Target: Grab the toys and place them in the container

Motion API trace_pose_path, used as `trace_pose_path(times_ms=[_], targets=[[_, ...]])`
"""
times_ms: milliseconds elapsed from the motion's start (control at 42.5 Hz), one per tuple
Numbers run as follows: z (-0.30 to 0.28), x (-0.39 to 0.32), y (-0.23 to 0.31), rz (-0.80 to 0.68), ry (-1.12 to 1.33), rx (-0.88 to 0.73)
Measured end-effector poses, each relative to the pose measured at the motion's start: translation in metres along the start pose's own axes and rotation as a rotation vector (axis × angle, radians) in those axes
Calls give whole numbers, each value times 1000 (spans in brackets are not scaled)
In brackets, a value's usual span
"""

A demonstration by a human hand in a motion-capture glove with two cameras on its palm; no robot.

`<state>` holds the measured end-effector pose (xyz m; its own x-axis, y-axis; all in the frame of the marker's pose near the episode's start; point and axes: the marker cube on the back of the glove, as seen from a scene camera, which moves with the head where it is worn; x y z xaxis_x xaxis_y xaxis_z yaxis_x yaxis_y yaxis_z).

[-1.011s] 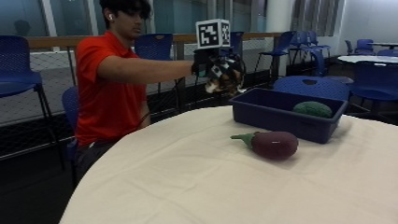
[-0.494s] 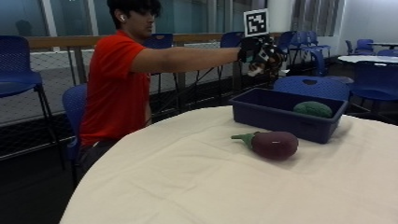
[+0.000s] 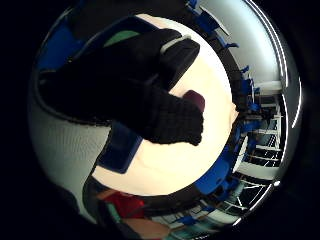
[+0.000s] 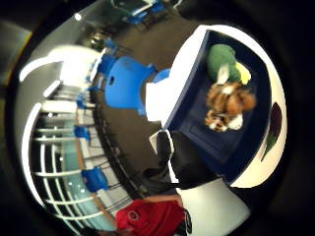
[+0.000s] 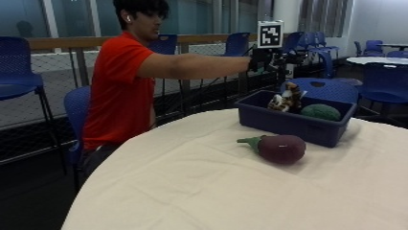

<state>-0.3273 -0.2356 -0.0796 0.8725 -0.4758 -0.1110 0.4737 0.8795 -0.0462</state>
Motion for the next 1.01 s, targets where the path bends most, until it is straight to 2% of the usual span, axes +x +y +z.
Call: trace_pose_path(times_ms=[188,306,400,447,705,1011], targets=[[8,43,5,143,-44,60],[21,87,16,90,8,71],[29,103,15,235,-44,84],[32,110,16,255,-56,84],[68,187,19,407,-34,46],[125,229,10,496,-12,-71]])
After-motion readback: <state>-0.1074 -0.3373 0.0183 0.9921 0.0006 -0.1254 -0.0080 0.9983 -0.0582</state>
